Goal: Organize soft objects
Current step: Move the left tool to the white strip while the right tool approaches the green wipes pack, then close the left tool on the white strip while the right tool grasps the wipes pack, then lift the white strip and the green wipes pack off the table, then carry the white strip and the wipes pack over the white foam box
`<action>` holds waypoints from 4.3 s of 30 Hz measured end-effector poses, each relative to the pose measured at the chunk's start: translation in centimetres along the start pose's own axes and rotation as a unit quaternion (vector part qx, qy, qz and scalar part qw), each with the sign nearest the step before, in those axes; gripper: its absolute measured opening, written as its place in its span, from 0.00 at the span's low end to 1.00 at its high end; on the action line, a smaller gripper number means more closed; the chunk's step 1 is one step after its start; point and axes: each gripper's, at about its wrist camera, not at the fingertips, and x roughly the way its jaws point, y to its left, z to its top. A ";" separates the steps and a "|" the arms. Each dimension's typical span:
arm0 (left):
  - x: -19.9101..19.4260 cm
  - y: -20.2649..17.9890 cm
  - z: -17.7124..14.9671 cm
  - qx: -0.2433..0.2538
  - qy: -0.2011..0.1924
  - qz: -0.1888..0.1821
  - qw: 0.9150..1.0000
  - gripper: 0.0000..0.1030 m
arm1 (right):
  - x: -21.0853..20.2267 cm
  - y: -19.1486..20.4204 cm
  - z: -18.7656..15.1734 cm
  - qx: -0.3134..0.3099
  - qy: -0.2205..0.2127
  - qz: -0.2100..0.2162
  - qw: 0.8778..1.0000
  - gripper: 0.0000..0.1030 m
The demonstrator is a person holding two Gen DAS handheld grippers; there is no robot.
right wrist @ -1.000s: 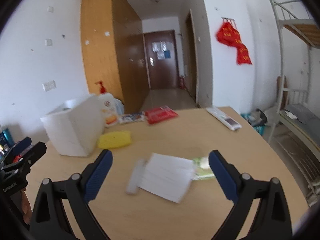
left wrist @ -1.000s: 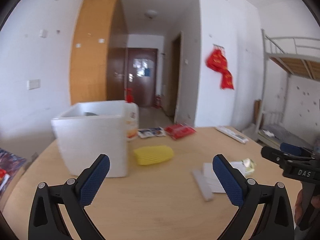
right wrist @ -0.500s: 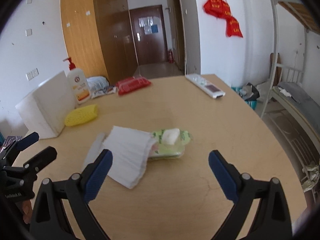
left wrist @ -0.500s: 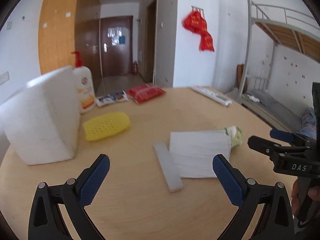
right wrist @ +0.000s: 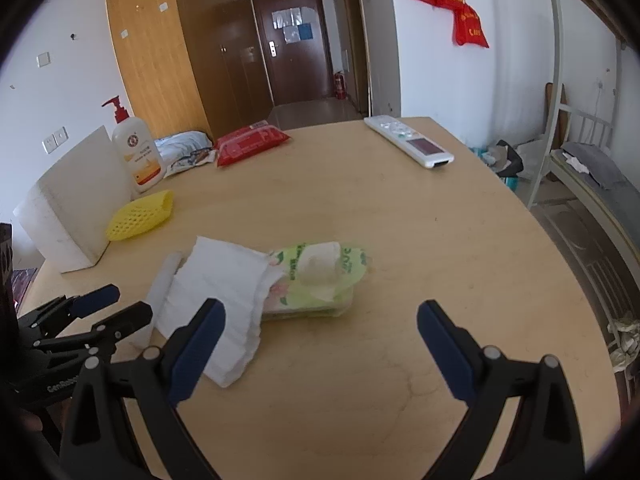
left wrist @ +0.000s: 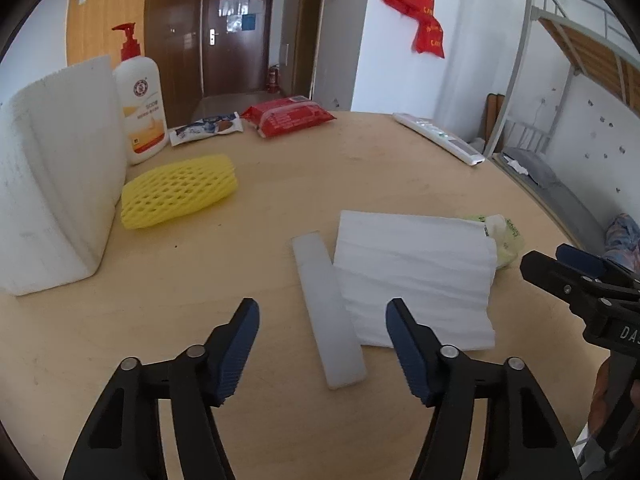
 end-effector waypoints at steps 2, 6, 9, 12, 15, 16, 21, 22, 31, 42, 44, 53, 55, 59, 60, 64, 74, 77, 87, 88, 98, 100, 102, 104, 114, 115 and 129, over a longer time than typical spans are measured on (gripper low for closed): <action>0.2 -0.3 0.0 0.004 -0.001 0.010 1.000 0.58 | 0.3 0.0 0.0 0.000 0.005 0.001 1.000 0.96; 0.7 -0.5 -0.1 0.007 0.012 0.007 1.000 0.48 | 1.1 0.0 0.1 -0.003 0.020 -0.002 1.000 0.96; 1.1 -0.7 0.0 0.009 0.022 0.003 1.000 0.40 | 1.5 0.0 0.0 -0.004 0.025 -0.004 1.000 0.96; 1.6 -0.8 -0.1 0.009 0.035 -0.007 0.999 0.33 | 1.9 -0.2 0.0 -0.002 0.035 -0.010 0.999 0.96; 1.8 -0.6 0.0 0.005 0.036 -0.001 0.999 0.27 | 2.3 -0.2 0.1 0.000 0.041 -0.011 0.999 0.96; 1.8 -0.5 0.0 0.005 0.036 0.001 0.999 0.26 | 2.4 -0.2 0.1 -0.003 0.043 -0.010 0.999 0.96; 1.7 -0.2 0.0 0.001 0.034 -0.001 0.999 0.17 | 3.0 0.0 0.3 -0.009 0.050 -0.011 0.999 0.96; 1.6 -0.2 0.0 0.000 0.032 -0.001 0.999 0.16 | 3.1 0.0 0.4 -0.009 0.051 -0.011 0.999 0.96; 0.7 0.3 0.0 0.001 0.014 0.000 1.000 0.12 | 3.7 -0.1 1.3 -0.006 0.044 -0.014 0.999 0.95; -0.2 0.8 0.0 0.001 0.005 -0.004 1.000 0.11 | 5.7 -1.7 1.9 0.028 0.068 -0.005 0.997 0.76; -0.2 0.9 0.0 0.000 0.005 -0.004 1.000 0.11 | 5.7 -1.4 2.0 0.021 0.067 -0.006 0.998 0.65; -0.9 1.2 -0.1 -0.001 -0.004 -0.004 1.000 0.11 | 4.0 -1.5 2.3 0.032 0.037 0.031 0.998 0.21; -1.0 1.3 -0.1 -0.001 -0.005 -0.005 1.000 0.11 | 3.2 -1.7 2.4 0.038 0.024 0.046 0.998 0.19; -1.4 1.3 -0.1 0.002 -0.011 -0.004 1.000 0.11 | 3.5 -1.8 2.6 0.046 0.024 0.052 0.997 0.20; -1.4 1.4 -0.2 0.002 -0.012 -0.004 1.000 0.11 | 3.7 -2.0 2.8 0.046 0.026 0.044 0.998 0.20; -1.8 1.5 -0.3 -0.001 -0.014 -0.004 1.000 0.11 | 4.9 -2.3 3.7 0.057 0.038 0.012 0.998 0.44; -2.1 1.9 -0.4 -0.001 -0.020 -0.005 1.000 0.12 | 6.9 -1.1 4.6 0.045 0.065 0.016 0.997 0.52; -2.3 2.1 -0.4 -0.002 -0.023 -0.004 1.000 0.12 | 7.6 -0.6 4.7 0.034 0.078 0.010 0.996 0.52; -2.7 2.3 -0.6 -0.001 -0.030 0.003 1.000 0.12 | 8.9 1.7 4.5 -0.031 0.096 -0.009 0.995 0.33; -2.8 2.4 -0.6 -0.002 -0.031 0.003 1.000 0.12 | 8.8 2.0 4.5 -0.034 0.096 0.003 0.995 0.30; -4.1 3.1 -0.4 -0.004 -0.047 0.011 0.999 0.12 | 4.6 0.6 5.9 0.003 0.016 0.022 1.000 0.15; -4.7 3.2 -0.4 -0.003 -0.052 0.013 0.999 0.12 | 3.7 0.5 6.2 0.003 0.002 0.017 1.000 0.15; -5.2 3.3 -0.3 -0.002 -0.057 0.015 0.998 0.12 | 2.5 0.4 6.4 0.009 -0.010 0.021 1.000 0.15; -5.7 3.4 -0.2 -0.001 -0.063 0.017 0.998 0.12 | 1.4 0.3 6.4 0.014 -0.021 0.023 0.999 0.15; -9.4 4.1 0.0 -0.002 -0.102 0.029 0.994 0.12 | -4.0 2.1 6.3 0.001 -0.077 0.046 0.996 0.15; -9.8 4.1 0.0 -0.001 -0.105 0.031 0.994 0.12 | -4.5 2.4 6.2 0.000 -0.082 0.050 0.995 0.15; -16.3 4.6 -0.8 0.002 -0.167 0.053 0.985 0.12 | -10.3 5.7 4.6 -0.021 -0.135 0.087 0.987 0.15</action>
